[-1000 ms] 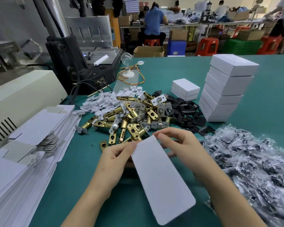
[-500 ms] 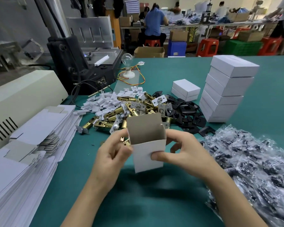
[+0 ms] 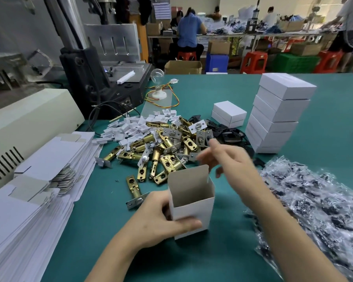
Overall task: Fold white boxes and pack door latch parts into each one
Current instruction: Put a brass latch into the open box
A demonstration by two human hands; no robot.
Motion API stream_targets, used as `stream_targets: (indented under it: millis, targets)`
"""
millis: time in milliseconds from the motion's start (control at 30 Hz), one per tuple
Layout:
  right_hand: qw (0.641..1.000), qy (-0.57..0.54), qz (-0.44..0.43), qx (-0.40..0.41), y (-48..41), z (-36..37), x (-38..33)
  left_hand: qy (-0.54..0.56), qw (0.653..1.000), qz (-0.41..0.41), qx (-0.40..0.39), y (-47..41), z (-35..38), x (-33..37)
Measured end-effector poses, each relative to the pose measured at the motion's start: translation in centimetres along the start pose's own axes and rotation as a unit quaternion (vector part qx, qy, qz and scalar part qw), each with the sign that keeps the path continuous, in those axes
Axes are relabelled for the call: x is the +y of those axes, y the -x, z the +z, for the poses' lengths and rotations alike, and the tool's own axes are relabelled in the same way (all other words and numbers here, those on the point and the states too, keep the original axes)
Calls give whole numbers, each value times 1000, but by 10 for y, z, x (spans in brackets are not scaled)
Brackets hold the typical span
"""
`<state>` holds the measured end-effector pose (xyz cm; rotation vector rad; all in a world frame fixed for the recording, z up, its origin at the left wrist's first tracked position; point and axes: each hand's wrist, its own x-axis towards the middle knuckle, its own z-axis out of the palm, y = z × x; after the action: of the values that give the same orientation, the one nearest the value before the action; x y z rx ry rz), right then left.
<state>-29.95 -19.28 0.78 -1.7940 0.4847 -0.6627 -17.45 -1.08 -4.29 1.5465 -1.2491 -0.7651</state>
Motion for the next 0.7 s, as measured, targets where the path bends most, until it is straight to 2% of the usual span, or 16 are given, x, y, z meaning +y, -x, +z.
stream_targets:
  millis: [100, 200, 267, 367, 433, 500, 600, 700]
  targets:
    - [981, 114, -13, -156, -31, 26, -28, -46, 999, -6, -14, 0, 7, -2]
    - [921, 239, -65, -301, -68, 49, -55, -65, 998, 2, 3, 1, 3, -2]
    - [880, 297, -100, -358, -85, 66, -65, -79, 997, -5, -7, 2, -4, -3]
    - [781, 436, -214, -393, -102, 94, -58, -69, 997, -18, -30, 4, -10, -4]
    - [700, 526, -276, -396, -107, 110, -45, -80, 995, -25, -45, 5, -11, -4]
    - [639, 578, -332, -384, -105, 120, -34, -78, 995, -26, -59, 4, -10, -6]
    - [580, 600, -406, -373, -101, 132, -28, -54, 996, -17, -68, 2, -9, -7]
    - [529, 620, -439, -379, -95, 142, -28, -46, 996, -4, -73, 1, -10, -8]
